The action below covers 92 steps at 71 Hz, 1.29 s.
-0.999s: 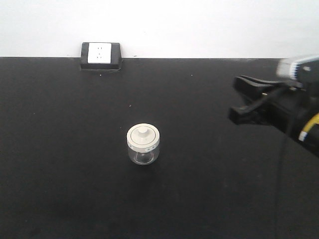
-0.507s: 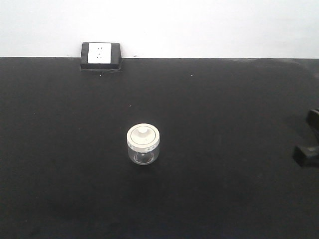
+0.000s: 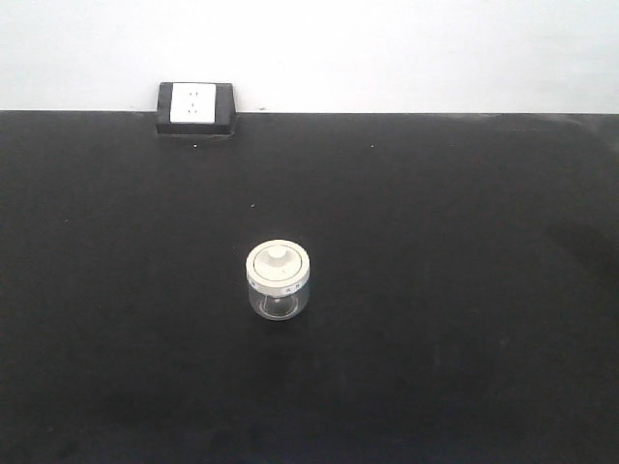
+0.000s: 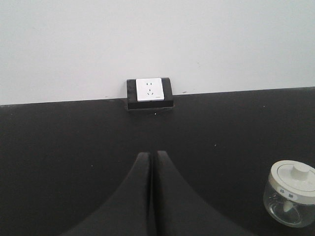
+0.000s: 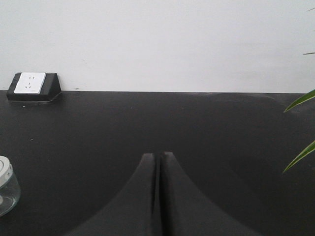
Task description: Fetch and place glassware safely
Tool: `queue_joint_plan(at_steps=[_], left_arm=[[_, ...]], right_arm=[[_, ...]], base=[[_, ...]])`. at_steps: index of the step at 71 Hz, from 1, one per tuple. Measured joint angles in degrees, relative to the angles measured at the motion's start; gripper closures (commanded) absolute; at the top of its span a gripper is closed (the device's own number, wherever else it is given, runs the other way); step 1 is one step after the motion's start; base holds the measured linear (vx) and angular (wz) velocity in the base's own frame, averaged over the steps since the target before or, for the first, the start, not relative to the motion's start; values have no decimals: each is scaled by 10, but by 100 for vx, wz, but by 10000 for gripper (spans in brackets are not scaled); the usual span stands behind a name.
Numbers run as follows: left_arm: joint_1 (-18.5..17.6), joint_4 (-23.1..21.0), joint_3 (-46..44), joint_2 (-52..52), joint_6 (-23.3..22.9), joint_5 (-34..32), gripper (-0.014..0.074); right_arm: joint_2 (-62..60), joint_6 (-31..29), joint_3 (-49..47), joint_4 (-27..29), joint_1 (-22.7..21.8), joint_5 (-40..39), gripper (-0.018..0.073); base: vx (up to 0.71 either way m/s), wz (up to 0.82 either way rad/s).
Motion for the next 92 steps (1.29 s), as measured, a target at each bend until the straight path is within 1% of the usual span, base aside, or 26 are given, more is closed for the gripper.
queue_joint_plan(at_steps=[74,84,92], left_arm=[[0,0,3,-9,0,2,603],[0,0,44,-53,0,5,603],[0,-3,104,-106,0,5,603]], right_arm=[[-1,0,1,0,0,3,567],[-1,0,1,0,0,3,567],[-1,0,1,0,0,4,567]], base=[[0,0],[0,0],[0,0]])
